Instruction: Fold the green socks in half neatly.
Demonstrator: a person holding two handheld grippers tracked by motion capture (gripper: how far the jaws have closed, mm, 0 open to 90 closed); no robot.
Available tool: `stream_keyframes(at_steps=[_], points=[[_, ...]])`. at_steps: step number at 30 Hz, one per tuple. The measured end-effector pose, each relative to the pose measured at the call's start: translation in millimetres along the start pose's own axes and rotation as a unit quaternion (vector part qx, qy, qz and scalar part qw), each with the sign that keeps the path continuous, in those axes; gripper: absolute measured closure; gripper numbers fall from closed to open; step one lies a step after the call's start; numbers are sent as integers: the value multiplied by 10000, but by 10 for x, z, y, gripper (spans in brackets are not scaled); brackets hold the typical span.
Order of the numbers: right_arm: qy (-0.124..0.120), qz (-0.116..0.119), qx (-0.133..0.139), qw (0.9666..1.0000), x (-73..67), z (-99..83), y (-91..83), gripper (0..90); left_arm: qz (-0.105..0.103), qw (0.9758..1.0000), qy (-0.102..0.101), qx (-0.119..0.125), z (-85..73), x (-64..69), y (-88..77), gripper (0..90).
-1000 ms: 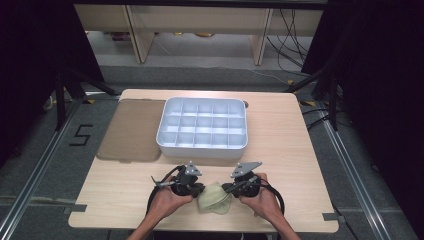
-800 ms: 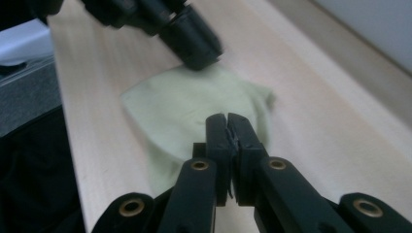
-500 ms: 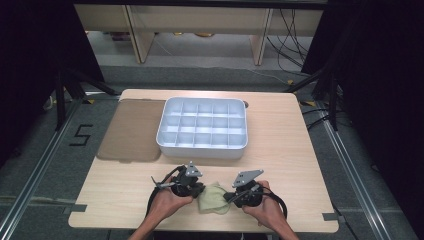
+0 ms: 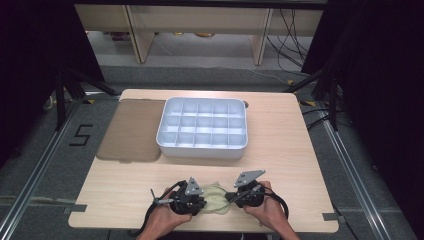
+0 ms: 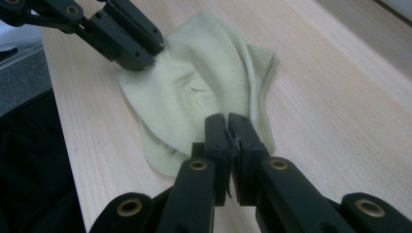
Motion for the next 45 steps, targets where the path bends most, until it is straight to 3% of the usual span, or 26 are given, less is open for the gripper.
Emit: stream_keyframes(at_steps=[2, 3, 5, 9, 14, 16, 17, 21, 23, 24, 25, 26, 29, 30, 31, 32, 36, 37, 39, 40, 41, 45], points=[[-46, 43, 60, 10000, -1, 17, -12, 867, 26, 10000, 25, 37, 11, -5, -35, 793], [19, -5, 84, 10000, -5, 25, -29, 867, -8, 9998, 173, 15, 6, -13, -64, 792], [-22, 18, 195, 9998, -10, 68, -70, 865, 68, 9999, 1, 101, -5, -16, -74, 788], [-132, -52, 362, 9992, 16, 151, -103, 862, -63, 9999, -22, 100, -26, 34, -73, 780], [-97, -195, 231, 9995, 88, 160, -6, 864, 24, 9998, 174, -90, -64, -5, -15, 805], [-54, -139, 22, 9999, 95, 108, 25, 865, 74, 10000, -25, -49, -59, -41, 2, 810], [-77, -101, 12, 9999, 87, 93, 48, 866, 92, 9999, 51, -55, -57, -68, -3, 811], [-102, -146, -87, 9998, 34, 49, 37, 868, 115, 9999, -83, -35, -71, -133, 9, 815], [-175, -153, -80, 9997, 19, 33, 32, 868, 105, 9999, -9, -48, -84, -147, 1, 815], [-41, -157, -60, 9999, -10, 19, 40, 868, 115, 9999, -8, -60, -87, -154, -5, 812], [-73, -113, -54, 9999, -14, 17, 38, 868, 122, 9998, -162, 11, -76, -146, -11, 807], [-169, -59, -81, 9998, -11, 21, 27, 867, 96, 9999, -127, -1, -68, -162, -42, 797], [-151, -76, 74, 9998, -7, 61, -30, 861, 94, 9993, -295, 224, -16, -181, -105, 748], [-190, -77, 155, 9997, -2, 81, -44, 858, 45, 9994, -289, 186, -18, -182, -125, 718], [-90, -116, 262, 9995, -11, 92, -52, 855, 35, 9986, -478, 221, -12, -174, -130, 691], [-129, -137, 223, 9996, -7, 90, -99, 853, -23, 9986, -470, 241, -8, -174, -130, 654], [-63, -170, 311, 9994, -3, 89, -155, 843, -125, 9967, -786, 166, -15, -154, -102, 533], [-139, -190, 336, 9992, 17, 88, -176, 840, -104, 9952, -951, 194, -10, -146, -90, 503], [-44, -188, 459, 9988, 23, 79, -201, 828, -98, 9939, -1087, 158, -12, -134, -73, 465], [-57, -186, 412, 9990, 34, 61, -227, 822, -90, 9946, -1032, 101, -22, -140, -75, 453], [-52, -216, 438, 9988, 44, 52, -239, 819, -81, 9935, -1129, 134, -15, -131, -63, 444], [0, -226, 463, 9987, 76, -11, -276, 805, -54, 9931, -1172, 69, -23, -149, -65, 418]])
Point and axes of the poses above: each handheld gripper's, and its own axes: y roughly forward along the jaws, z roughly out of its top, x roughly to its right, the point moved 8 cm from there along y, roughly forward along the jaws, and after that the axes turned 3 degrees about z, right-handed, at the moved point
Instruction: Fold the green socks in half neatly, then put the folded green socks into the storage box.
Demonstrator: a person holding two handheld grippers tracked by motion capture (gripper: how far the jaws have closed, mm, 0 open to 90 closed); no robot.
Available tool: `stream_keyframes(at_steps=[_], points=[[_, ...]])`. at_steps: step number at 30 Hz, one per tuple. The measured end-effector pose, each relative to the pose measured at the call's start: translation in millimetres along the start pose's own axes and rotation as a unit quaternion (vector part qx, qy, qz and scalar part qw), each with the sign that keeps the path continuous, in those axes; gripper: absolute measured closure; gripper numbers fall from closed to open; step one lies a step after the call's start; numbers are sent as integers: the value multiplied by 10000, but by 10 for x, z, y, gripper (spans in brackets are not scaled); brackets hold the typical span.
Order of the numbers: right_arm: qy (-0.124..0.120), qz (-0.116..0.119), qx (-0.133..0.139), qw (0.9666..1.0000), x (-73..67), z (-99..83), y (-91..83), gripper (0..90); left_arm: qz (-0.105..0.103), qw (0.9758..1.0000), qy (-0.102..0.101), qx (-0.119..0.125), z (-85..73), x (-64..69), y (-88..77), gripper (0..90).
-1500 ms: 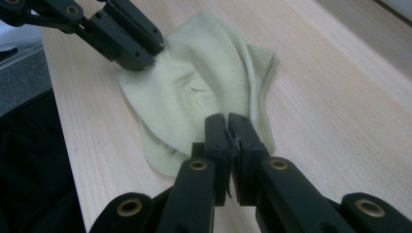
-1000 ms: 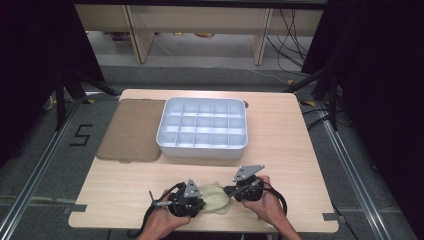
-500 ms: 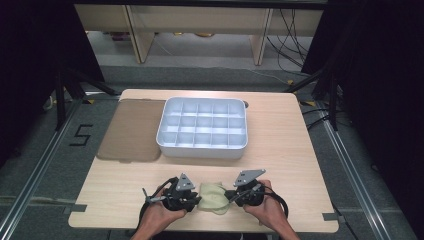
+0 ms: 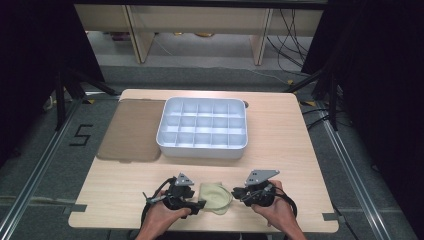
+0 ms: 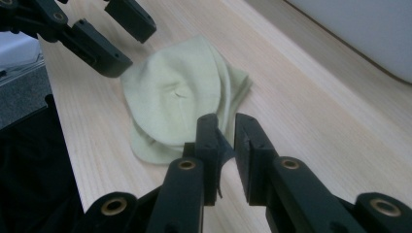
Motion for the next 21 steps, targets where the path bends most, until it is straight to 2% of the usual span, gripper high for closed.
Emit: stream_keyframes(at_steps=[1, 3, 6, 9, 12, 13, 14, 16, 19, 21], points=[[45, -2, -10, 10000, 5, -17, -4, 800, 22, 10000, -59, -1, 0, -2, 0, 416], [94, -26, -10, 10000, 15, -38, -17, 796, 50, 9999, -1, -88, -11, -14, -9, 409], [67, -59, 18, 10000, 20, -48, -23, 782, -29, 9999, -81, -59, -11, -12, 13, 393], [153, -21, -35, 9999, -6, -65, -14, 763, -15, 9999, -43, -91, -23, -19, 22, 390], [76, -68, 33, 9999, 12, -55, -12, 740, 68, 10000, -30, -64, -31, -27, 33, 389], [103, -74, 42, 9999, 17, -52, -21, 732, 101, 9998, -25, -141, -35, -32, 22, 389], [113, -83, 52, 9999, 26, -52, -26, 727, 21, 9999, -42, -120, -32, -28, 30, 389], [122, -74, 50, 9999, 35, -57, -27, 716, 45, 9999, -66, -83, -34, -27, 43, 389], [126, -81, 55, 9999, 39, -58, -29, 715, 97, 9999, 11, -136, -43, -40, 53, 391], [128, -68, 49, 9999, 37, -60, -26, 709, 109, 9999, -26, -101, -39, -43, 69, 395]])
Point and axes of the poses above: each handheld gripper's, and its own axes: y roughly forward along the jaws, z roughly out of its top, x roughly to its right, the point moved 8 cm from there along y, roughly forward along the jaws, and after that the axes turned 3 degrees about z, right-handed, at the moved point
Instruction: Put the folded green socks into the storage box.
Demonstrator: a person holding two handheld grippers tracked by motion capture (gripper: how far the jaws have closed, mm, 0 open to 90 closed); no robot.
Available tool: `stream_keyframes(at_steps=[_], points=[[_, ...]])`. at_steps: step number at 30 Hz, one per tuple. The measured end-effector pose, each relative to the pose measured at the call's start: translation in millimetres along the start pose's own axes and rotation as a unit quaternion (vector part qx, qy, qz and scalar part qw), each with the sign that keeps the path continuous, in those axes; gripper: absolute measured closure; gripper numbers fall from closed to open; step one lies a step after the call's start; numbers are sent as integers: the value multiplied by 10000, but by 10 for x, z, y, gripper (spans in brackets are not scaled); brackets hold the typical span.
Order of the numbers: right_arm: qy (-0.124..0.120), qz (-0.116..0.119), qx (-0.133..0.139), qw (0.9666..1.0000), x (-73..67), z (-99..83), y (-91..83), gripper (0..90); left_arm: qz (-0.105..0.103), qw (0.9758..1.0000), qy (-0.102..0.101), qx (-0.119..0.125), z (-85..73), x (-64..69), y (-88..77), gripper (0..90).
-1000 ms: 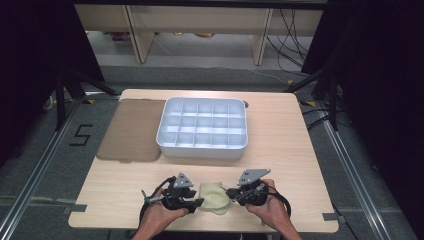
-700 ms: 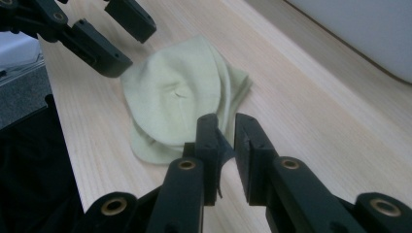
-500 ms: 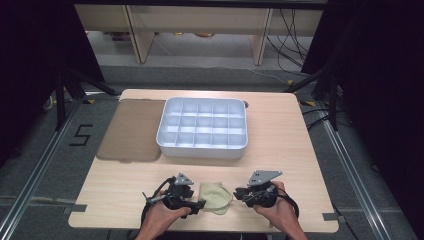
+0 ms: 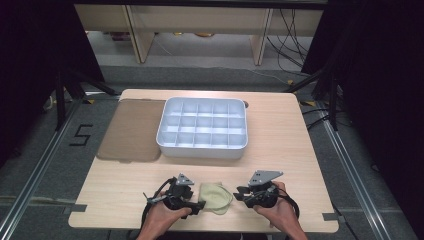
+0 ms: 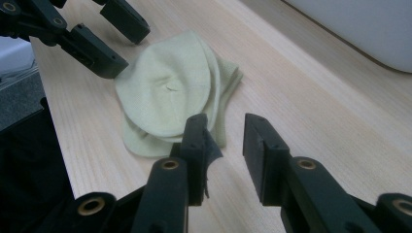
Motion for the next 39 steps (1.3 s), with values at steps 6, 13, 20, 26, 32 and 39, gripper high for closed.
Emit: stream_keyframes(at_steps=[6, 13, 20, 26, 32, 39], points=[[32, -28, 14, 10000, 11, -6, 0, 701, -8, 10000, 26, 7, 1, -8, 21, 440], [42, -16, 20, 10000, -5, 13, -7, 699, 29, 9999, 136, -14, -21, -20, 4, 536], [-40, 11, 42, 10000, -13, 31, -3, 699, -92, 9999, -3, 50, -23, 20, 18, 683], [-36, 20, 48, 10000, -37, 51, -4, 700, -179, 9998, 22, 92, -29, 31, 16, 791], [-102, 54, 49, 9999, -54, 72, 8, 710, -73, 9998, 53, 184, -17, 39, 13, 849], [-201, 230, 136, 9994, -150, 157, 78, 816, -93, 9994, 199, 261, 0, 75, -28, 874]])
Point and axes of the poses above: each handheld gripper's, and its own axes: y roughly forward along the jaws, z roughly out of its top, x roughly to its right, the point moved 8 cm from there along y, roughly forward along the jaws, and after that the axes turned 3 degrees about z, right-handed, at the moved point
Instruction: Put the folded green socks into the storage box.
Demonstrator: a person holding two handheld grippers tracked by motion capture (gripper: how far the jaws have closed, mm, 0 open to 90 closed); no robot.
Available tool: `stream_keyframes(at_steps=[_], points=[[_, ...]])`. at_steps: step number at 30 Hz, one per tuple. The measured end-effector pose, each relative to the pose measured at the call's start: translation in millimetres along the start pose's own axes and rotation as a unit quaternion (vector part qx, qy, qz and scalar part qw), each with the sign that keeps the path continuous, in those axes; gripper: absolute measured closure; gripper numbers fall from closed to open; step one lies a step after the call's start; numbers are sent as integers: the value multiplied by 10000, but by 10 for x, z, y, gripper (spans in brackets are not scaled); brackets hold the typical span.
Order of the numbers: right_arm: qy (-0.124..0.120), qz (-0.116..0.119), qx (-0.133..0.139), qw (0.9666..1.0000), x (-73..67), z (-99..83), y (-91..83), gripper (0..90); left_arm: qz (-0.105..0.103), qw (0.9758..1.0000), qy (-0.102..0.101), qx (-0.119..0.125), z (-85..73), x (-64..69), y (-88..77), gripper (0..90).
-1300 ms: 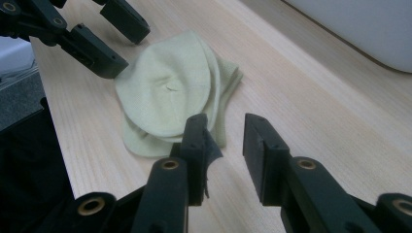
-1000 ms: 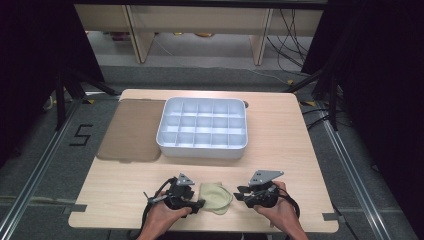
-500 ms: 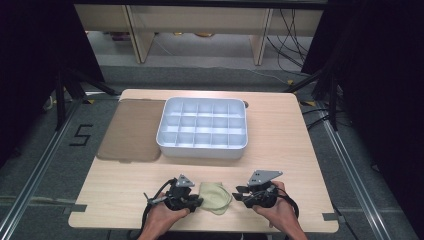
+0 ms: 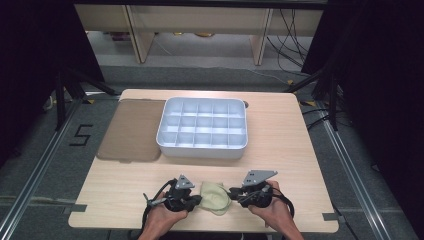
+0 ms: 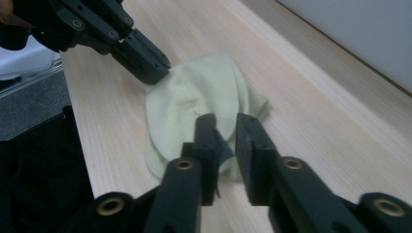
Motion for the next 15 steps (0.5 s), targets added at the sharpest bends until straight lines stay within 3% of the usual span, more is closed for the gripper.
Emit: stream_keyframes(at_steps=[4, 15], points=[[-132, 89, -126, 9998, -26, 48, 108, 856, 17, 9999, 117, -21, 5, 5, -19, 877], [-142, -47, -256, 9996, 59, 168, 330, 868, 62, 9996, 253, 118, 76, 14, -105, 879]])
Point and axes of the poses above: each handheld gripper's, and its own axes: y roughly forward along the jaws, z roughly out of its top, x roughly to its right, the point moved 8 cm from there along y, roughly forward along the jaws, and after that the axes turned 3 degrees about z, right-handed, at the moved point
